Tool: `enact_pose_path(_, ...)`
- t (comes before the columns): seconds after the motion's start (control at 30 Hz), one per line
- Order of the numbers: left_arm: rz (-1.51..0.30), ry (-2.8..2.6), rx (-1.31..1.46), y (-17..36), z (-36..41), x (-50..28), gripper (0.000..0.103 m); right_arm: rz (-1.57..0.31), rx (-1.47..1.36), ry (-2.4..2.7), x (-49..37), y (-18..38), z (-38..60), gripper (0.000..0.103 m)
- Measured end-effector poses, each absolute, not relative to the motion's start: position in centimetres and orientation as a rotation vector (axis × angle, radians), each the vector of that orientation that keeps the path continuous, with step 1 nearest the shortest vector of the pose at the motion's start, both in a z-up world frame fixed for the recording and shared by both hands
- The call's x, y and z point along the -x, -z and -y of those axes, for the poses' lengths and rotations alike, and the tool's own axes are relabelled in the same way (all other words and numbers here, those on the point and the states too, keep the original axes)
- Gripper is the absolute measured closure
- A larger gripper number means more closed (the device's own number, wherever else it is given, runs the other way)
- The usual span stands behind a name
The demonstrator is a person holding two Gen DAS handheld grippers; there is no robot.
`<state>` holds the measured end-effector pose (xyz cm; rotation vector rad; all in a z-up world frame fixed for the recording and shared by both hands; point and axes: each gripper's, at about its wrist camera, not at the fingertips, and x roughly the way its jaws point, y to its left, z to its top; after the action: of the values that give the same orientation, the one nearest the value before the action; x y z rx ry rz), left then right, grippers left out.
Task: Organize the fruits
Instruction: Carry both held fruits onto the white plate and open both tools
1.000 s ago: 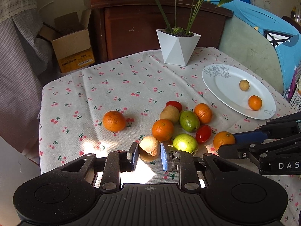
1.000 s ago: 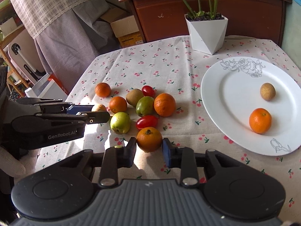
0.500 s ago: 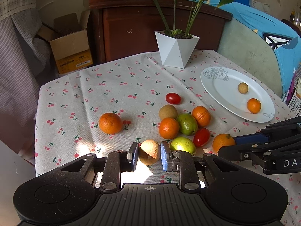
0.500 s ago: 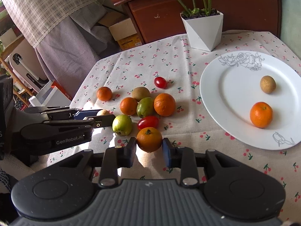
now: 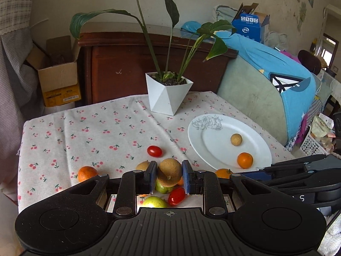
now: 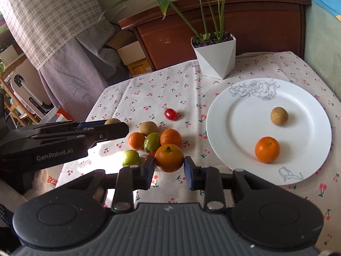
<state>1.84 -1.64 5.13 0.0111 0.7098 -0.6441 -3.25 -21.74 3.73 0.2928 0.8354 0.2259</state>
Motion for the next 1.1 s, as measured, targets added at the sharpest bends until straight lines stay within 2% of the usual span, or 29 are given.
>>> enact_pose_path(0.47,-0.751,0.788,-0.038,-4.0,8.7,-2.8,0.08,-0.851,-0.325,-0.082,2.2,-3.6,28.4,0.073)
enact_pose_path(0.9,-0.795,0.793,-0.055,-2.2,12.2,-5.3,0.08,-0.857,-0.41,0.022,0.7,-2.6,30.9,0.072)
enact_pose_path(1.0,-0.788,0.805,-0.06,-2.5,12.6,-5.2,0.078,-0.855,-0.426,0.042,0.7,-2.6,31.2,0.07)
enact_pose_path(1.07,-0.785,0.805,-0.053,-2.8,12.7,-5.1,0.068,-0.858,-0.438,0.045,0.7,-2.5,31.3,0.07)
enact_pose_path(1.1,-0.784,0.799,-0.046,-3.0,12.7,-5.0,0.059,-0.858,-0.444,0.052,0.7,-2.5,31.3,0.069)
